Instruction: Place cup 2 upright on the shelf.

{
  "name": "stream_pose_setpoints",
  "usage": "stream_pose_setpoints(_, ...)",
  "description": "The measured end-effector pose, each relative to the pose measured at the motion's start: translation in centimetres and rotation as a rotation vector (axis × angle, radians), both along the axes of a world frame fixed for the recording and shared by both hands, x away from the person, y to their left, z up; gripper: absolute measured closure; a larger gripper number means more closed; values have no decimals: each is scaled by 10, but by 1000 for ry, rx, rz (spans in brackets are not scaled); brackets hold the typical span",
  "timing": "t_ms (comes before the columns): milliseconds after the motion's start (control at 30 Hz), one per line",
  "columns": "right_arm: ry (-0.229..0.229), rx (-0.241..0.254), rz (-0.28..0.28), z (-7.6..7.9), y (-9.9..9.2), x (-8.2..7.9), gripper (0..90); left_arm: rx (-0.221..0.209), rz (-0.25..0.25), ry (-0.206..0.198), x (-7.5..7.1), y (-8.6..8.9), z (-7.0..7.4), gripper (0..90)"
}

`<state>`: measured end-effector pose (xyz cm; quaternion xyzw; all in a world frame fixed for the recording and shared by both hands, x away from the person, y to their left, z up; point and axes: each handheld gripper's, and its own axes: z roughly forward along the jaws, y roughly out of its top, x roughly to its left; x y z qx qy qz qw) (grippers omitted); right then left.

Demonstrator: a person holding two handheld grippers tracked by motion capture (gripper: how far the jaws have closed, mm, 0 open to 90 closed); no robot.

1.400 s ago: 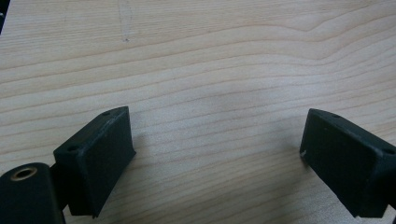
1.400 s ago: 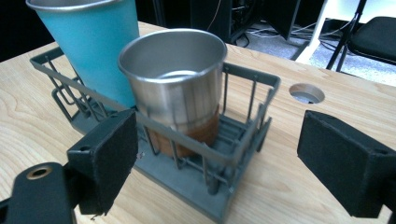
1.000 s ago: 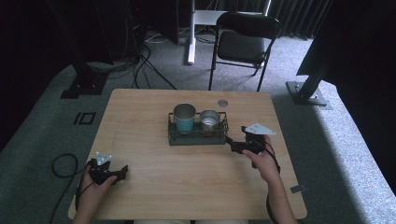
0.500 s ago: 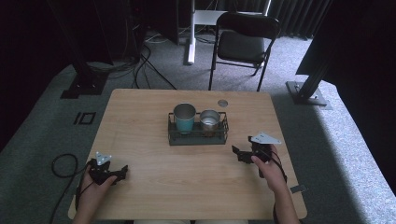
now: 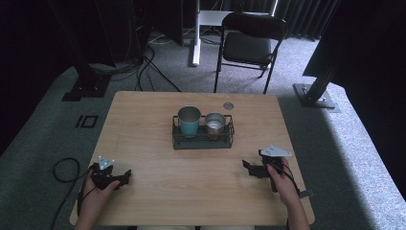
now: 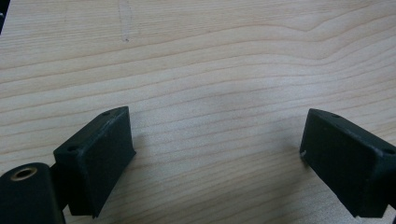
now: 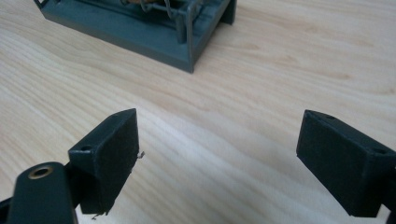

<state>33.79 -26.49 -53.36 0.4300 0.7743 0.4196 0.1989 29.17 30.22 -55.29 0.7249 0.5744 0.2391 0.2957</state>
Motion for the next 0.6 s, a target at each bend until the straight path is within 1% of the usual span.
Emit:
stream_pose_setpoints(33, 0, 0, 0, 0, 0, 0, 129, 0, 0, 0, 0, 0, 0, 102)
stream_pose_setpoints(67, 12, -3, -4, -4, -4, -5, 130, 0, 0, 0, 0, 0, 0, 102)
stream_pose_setpoints(200, 34, -9, -2, -10, -9, -12, 130, 0, 0, 0, 0, 0, 0, 102)
stream_pose_setpoints(333, 51, -29, -4, -12, -14, -18, 130, 0, 0, 0, 0, 0, 0, 102)
stream_pose_setpoints(433, 53, -22, -10, -13, -16, -22, 130, 0, 0, 0, 0, 0, 0, 102)
stream_pose_setpoints(467, 60, -19, -13, -14, -18, -26, 130, 0, 0, 0, 0, 0, 0, 102)
stream_pose_setpoints(600, 73, -29, -22, -17, -22, -32, 129, 0, 0, 0, 0, 0, 0, 102)
